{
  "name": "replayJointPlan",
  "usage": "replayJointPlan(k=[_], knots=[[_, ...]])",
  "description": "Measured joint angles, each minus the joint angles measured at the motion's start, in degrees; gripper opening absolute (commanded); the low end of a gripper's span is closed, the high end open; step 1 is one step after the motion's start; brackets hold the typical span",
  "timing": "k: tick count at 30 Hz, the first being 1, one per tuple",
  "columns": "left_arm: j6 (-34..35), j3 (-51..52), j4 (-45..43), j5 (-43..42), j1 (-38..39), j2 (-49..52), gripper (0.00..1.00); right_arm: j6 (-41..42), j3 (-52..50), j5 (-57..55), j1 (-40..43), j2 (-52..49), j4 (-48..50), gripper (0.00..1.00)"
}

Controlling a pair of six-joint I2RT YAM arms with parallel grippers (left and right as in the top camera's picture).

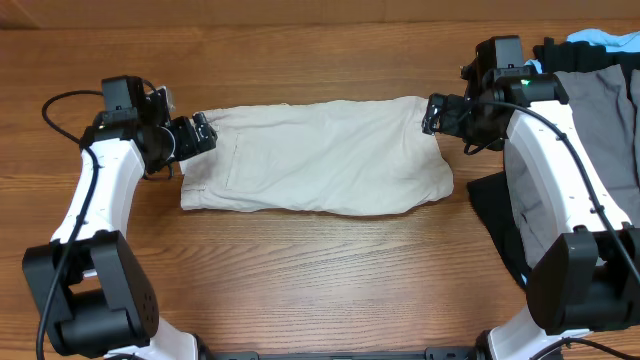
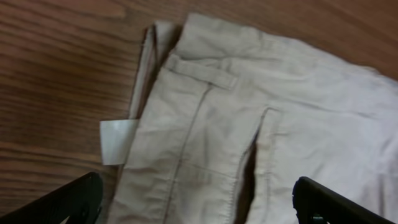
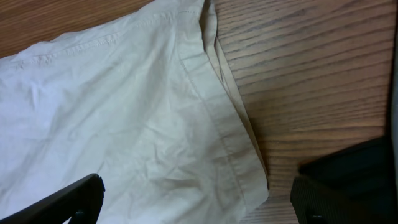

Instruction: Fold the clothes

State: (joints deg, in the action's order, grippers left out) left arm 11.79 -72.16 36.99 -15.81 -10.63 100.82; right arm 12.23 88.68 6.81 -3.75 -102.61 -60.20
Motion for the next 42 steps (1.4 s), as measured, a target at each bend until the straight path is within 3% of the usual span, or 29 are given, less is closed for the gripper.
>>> replayJointPlan(k=[8,10,14,16,18,19,21,23,25,27,29,35,42], knots=[[-0.22,0.00,0.02,2.78,0.00,9.05,1.00,0.02,0.00,0.48,0.00,0.00,-0.92,1.00],[-0.37,-0.20,-0.20,2.29,0.00,11.63,0.96,0.00,0.00,0.48,0.00,0.00,-0.94,1.00],[-0.87,-1.79,-1.53,-0.68,-0.04,13.25,0.65,-0.02,0.00,0.48,0.00,0.00,-0.92,1.00],[-1.38,-2.38,-1.81,-3.17,-0.37,14.23,0.44,0.00,0.00,0.52,0.00,0.00,-0.94,1.00],[-1.33,-2.51,-1.92,-5.18,-0.59,15.10,0.10,-0.02,0.00,0.48,0.00,0.00,-0.92,1.00],[-1.27,-2.54,-1.90,-6.54,-0.72,15.61,0.04,0.00,0.00,0.50,0.00,0.00,-0.92,1.00],[-1.20,-2.49,-1.88,-8.22,-0.72,15.96,0.04,-0.02,0.00,0.52,0.00,0.00,-0.92,1.00],[-0.81,-2.67,-1.01,-8.61,-1.05,15.98,0.04,0.00,0.00,0.52,0.00,0.00,-0.98,0.94],[0.33,-4.07,4.15,-7.76,-1.55,15.98,0.04,-0.17,0.00,0.94,-0.11,0.00,-1.29,0.63],[1.33,-5.81,10.54,-6.64,-2.36,15.98,0.04,-0.52,0.00,2.67,-0.76,0.00,-1.07,0.17],[1.75,-9.84,19.71,-5.18,-3.41,16.00,0.04,-0.48,0.00,4.90,-2.73,0.00,-0.44,0.05],[1.81,-28.06,37.70,-2.99,-3.54,14.45,0.04,0.22,0.00,9.68,-13.05,-0.50,4.55,0.04],[1.79,-37.48,43.45,-2.82,-1.29,12.24,0.04,1.53,-2.71,14.82,-25.38,-5.53,10.71,0.04]])
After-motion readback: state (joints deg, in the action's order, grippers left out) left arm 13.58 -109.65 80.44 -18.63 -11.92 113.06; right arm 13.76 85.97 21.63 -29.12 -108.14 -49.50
